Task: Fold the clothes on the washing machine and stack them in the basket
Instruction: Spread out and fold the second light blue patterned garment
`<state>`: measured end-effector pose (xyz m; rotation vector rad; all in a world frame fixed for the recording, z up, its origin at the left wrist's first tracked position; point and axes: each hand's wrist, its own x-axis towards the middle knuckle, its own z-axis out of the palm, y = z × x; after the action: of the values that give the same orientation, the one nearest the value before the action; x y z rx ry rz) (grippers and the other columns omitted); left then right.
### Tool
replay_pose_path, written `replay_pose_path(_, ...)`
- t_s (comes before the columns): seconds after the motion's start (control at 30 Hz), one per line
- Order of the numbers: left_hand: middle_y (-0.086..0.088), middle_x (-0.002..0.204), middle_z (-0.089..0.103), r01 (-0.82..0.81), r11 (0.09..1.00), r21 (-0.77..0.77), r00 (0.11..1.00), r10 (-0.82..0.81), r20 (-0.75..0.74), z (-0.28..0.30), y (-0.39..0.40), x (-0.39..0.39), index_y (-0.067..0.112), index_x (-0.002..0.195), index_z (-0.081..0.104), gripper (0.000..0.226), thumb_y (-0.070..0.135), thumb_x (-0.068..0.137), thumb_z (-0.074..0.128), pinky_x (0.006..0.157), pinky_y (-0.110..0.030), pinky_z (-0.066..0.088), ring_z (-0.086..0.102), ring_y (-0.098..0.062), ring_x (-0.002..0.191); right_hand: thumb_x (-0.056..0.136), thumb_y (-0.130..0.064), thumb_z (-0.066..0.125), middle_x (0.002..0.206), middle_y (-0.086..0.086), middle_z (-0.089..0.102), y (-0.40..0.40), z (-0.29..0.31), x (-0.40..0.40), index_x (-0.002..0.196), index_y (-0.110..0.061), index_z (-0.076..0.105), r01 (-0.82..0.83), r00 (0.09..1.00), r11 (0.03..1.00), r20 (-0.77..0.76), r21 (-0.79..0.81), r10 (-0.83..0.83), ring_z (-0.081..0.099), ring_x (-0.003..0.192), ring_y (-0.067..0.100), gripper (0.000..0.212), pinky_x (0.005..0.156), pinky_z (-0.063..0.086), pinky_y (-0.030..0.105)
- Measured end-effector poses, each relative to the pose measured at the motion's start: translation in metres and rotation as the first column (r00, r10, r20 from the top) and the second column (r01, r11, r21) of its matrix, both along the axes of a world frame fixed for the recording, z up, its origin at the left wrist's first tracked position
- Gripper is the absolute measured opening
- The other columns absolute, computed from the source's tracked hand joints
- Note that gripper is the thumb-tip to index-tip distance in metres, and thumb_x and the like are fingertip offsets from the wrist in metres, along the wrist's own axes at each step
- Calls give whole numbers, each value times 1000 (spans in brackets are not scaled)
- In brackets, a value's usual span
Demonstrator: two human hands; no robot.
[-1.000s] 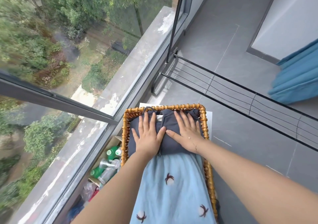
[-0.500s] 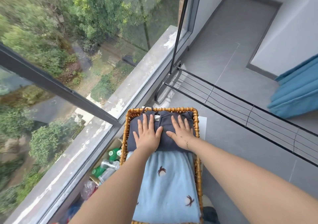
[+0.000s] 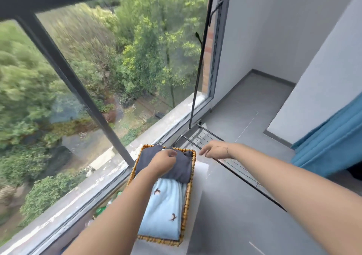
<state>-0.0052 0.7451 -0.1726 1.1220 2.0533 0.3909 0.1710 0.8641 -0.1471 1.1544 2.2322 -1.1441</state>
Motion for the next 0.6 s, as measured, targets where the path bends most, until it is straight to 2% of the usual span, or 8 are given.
replay_pose_path(0.07, -7, 125, 63, 60, 998, 15, 997, -60, -47, 33, -11, 17, 13, 126, 62, 43, 4, 89, 42, 88, -31, 48, 60, -22, 106, 92, 0, 45, 126, 11, 60, -12, 28, 18, 124, -14, 63, 10, 999, 998, -43, 57, -7, 55, 116, 23, 40, 77, 40, 18)
replay_pose_path(0.17, -5, 128, 61, 150, 988, 18, 982, -147, -118, 75, -18, 45, 13, 125, 62, 39, 7, 90, 45, 89, -24, 42, 56, -20, 116, 90, 5, 42, 117, 10, 61, -34, 64, 47, 121, -11, 65, 11, 997, 991, -75, 137, -1, 56, 100, 18, 42, 68, 40, 13)
replay_pose_path(0.23, -5, 126, 62, 197, 979, 57, 975, -189, -116, 97, -22, 67, 12, 122, 64, 37, 7, 91, 46, 90, -22, 42, 57, -19, 115, 92, 2, 41, 123, 10, 60, -51, 92, 67, 121, -12, 65, 17, 996, 981, -84, 191, -1, 56, 94, 14, 41, 73, 40, 16)
replay_pose_path(0.3, -4, 122, 65, 251, 961, 119, 965, -238, -112, 120, -30, 96, 14, 117, 66, 35, 7, 89, 47, 94, -25, 46, 59, -19, 110, 94, -2, 41, 124, 8, 61, -68, 123, 94, 121, -14, 65, 41, 995, 960, -95, 279, -15, 57, 98, 15, 39, 79, 39, 15)
replay_pose_path(0.37, -2, 118, 66, 303, 939, 161, 951, -288, -110, 138, -36, 118, 16, 114, 68, 34, 8, 89, 46, 95, -28, 47, 60, -18, 106, 94, -6, 44, 113, 2, 61, -79, 142, 117, 120, -16, 66, 77, 994, 937, -103, 342, -45, 57, 93, 11, 36, 75, 41, 11)
replay_pose_path(0.43, -2, 118, 66, 353, 914, 200, 935, -337, -113, 157, -50, 154, 15, 114, 68, 34, 9, 89, 46, 92, -24, 44, 59, -17, 105, 92, -10, 48, 114, -3, 64, -104, 164, 155, 116, -20, 68, 123, 991, 906, -96, 406, -92, 58, 99, 13, 33, 85, 46, 19)
replay_pose_path(0.5, -2, 119, 66, 404, 890, 213, 915, -388, -115, 172, -57, 179, 14, 115, 68, 34, 7, 90, 46, 93, -23, 43, 59, -17, 108, 91, -14, 48, 118, -4, 66, -115, 180, 182, 114, -23, 68, 156, 988, 862, -92, 482, -127, 58, 108, 16, 32, 95, 42, 25)
replay_pose_path(0.6, -1, 119, 66, 476, 835, 275, 879, -458, -131, 201, -58, 240, 13, 117, 68, 35, 6, 91, 45, 95, -24, 43, 59, -17, 110, 90, -17, 47, 116, -4, 66, -139, 207, 250, 114, -23, 68, 236, 971, 775, -123, 586, -204, 58, 110, 16, 32, 94, 41, 25)
